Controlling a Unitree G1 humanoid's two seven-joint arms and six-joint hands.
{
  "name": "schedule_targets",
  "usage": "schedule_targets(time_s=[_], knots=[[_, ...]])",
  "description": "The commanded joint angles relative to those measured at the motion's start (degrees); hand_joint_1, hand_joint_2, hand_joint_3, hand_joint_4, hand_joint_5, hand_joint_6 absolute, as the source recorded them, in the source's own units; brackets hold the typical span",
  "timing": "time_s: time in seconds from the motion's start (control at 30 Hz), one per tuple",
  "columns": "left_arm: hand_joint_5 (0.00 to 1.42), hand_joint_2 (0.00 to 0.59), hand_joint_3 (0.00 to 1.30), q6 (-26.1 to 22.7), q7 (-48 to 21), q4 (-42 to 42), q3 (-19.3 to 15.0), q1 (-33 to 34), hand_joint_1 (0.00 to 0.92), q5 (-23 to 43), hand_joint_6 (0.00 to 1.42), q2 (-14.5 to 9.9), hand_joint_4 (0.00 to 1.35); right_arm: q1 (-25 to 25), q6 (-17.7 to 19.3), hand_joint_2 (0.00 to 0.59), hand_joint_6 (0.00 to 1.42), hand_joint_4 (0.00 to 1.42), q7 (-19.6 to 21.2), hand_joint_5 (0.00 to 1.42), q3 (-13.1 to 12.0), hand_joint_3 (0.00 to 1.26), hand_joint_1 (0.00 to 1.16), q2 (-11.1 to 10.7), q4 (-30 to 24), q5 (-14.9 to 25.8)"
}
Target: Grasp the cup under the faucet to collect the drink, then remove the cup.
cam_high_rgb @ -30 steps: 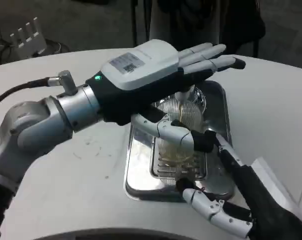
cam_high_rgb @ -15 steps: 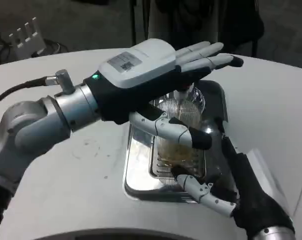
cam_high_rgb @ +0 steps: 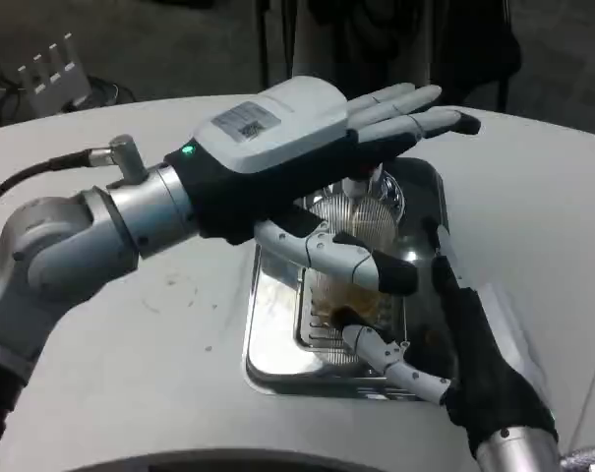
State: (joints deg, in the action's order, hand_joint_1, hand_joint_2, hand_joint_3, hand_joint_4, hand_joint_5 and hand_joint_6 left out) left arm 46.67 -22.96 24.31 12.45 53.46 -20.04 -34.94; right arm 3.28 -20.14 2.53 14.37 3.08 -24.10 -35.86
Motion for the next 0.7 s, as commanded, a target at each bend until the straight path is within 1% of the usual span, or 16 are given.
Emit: schedule_targets(time_s=[0.03, 0.27, 0.57, 0.7], knots=[[0.01, 0.096, 0.11, -0.3, -2.1, -0.5, 0.5, -1.7, 0.000, 0.4, 0.24, -0.9, 0.00, 1.5, 1.6, 0.218, 0.08, 0.00, 1.4, 0.00, 0.4, 0.00, 0.64, 0.5, 1.9, 1.5], [0.02, 0.098, 0.11, -0.9, -2.9, -1.3, 0.2, -1.7, 0.000, 1.2, 0.24, -1.1, 0.00, 4.6, 1.8, 0.217, 0.08, 0.00, 3.8, 0.00, 0.6, 0.00, 0.65, 1.2, 5.7, 2.2], [0.02, 0.102, 0.11, -1.4, -3.6, -2.0, -0.1, -1.9, 0.000, 1.8, 0.24, -1.3, 0.00, 6.4, 2.5, 0.215, 0.07, 0.00, 5.8, 0.00, 0.7, 0.00, 0.65, 1.3, 9.2, 4.2], [0.02, 0.102, 0.11, -1.7, -3.9, -2.2, -0.2, -1.7, 0.000, 2.1, 0.24, -1.2, 0.00, 8.2, 2.8, 0.211, 0.06, 0.00, 6.8, 0.00, -0.1, 0.00, 0.66, 1.8, 11.2, 5.7]])
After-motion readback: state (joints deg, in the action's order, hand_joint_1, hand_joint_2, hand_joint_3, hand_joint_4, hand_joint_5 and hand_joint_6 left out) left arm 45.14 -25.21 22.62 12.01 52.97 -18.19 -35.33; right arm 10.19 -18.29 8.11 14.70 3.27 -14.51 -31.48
